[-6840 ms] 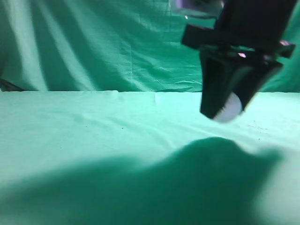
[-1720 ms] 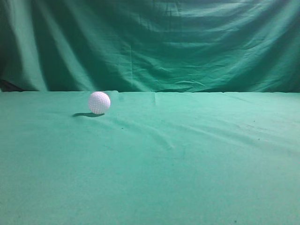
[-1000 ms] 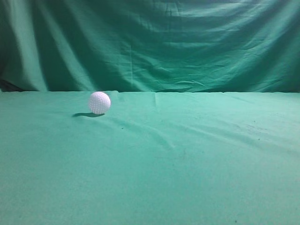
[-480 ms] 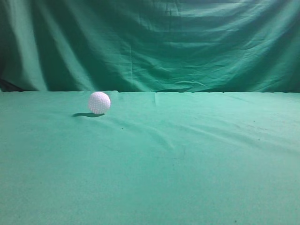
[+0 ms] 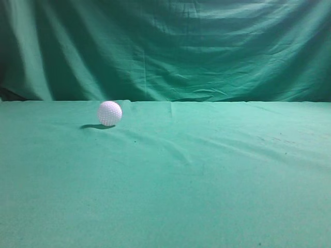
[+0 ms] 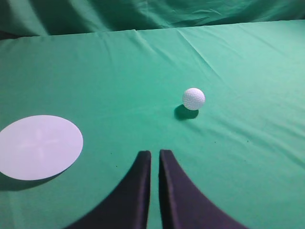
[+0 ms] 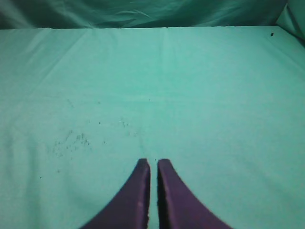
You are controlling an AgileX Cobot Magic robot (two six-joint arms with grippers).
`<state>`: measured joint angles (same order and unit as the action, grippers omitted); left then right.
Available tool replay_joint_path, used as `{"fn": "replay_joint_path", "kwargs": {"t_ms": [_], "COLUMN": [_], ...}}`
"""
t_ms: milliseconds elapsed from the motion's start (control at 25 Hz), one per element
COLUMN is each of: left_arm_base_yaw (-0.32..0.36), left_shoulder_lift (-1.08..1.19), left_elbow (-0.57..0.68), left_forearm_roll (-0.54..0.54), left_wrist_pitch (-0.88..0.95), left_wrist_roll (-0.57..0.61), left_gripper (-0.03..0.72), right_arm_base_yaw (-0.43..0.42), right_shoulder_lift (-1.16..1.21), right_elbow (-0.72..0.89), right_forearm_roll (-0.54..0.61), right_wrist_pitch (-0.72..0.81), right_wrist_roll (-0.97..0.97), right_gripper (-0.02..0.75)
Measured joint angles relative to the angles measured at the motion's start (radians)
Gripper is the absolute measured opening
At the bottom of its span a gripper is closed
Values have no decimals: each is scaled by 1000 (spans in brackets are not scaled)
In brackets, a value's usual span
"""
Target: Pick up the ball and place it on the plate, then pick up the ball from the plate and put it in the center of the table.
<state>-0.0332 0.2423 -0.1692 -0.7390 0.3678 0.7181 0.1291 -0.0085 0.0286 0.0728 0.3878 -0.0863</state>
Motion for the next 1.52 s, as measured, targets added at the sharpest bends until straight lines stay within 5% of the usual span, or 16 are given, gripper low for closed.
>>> {"fn": "replay_joint_path", "kwargs": {"t_ms": [520,1080,1200,1400,1520], "left_arm_base_yaw": [0,0,0,0,0], "left_shoulder_lift": [-242,-253,-253,-253,-253], "left_elbow": [69,191,191,191,191], "left_forearm_roll": [104,199,328,648,699], "left_wrist_pitch": [-6,-90,-79,-26,-26], "left_wrist_roll": [2,-13,-136,-547,-597], "left_gripper": [50,50,50,50,50], "right_arm_base_yaw": [0,0,0,0,0], "right_shoulder_lift": [0,-1,-1,-1,-1], "right_elbow": [0,0,0,0,0], "right_forearm_roll": [0,2,2,2,2], "right_wrist_pitch": [0,1,-1,-1,-1], "right_wrist_roll": [-2,-2,-2,-2,-2], "right_gripper": [48,48,48,48,48]}}
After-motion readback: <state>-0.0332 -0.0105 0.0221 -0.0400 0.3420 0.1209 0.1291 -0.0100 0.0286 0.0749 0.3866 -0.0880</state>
